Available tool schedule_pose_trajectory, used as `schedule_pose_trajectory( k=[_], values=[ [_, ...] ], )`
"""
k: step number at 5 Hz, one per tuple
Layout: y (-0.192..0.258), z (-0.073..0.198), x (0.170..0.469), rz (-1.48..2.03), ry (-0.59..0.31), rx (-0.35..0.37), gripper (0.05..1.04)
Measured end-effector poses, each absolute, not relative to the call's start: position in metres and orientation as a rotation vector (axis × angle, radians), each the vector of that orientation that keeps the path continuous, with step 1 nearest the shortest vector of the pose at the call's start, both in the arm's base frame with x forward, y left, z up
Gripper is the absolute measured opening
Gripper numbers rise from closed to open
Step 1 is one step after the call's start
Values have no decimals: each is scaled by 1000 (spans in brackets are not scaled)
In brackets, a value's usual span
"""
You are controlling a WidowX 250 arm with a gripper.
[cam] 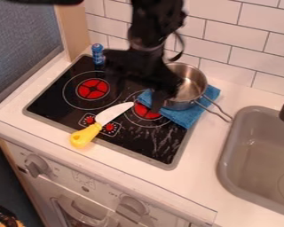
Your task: Move the yellow knife to the side of the silver pot
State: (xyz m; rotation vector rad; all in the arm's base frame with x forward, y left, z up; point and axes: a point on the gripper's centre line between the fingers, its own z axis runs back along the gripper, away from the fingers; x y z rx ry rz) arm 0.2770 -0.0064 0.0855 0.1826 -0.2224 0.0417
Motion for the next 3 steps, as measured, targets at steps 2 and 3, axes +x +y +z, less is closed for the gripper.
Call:
schedule_pose_trajectory(
  k=[2,3],
  values=[
    [35,46,253,-23,-127,220,1000],
    [47,33,252,-22,-94,215,1001]
  ],
)
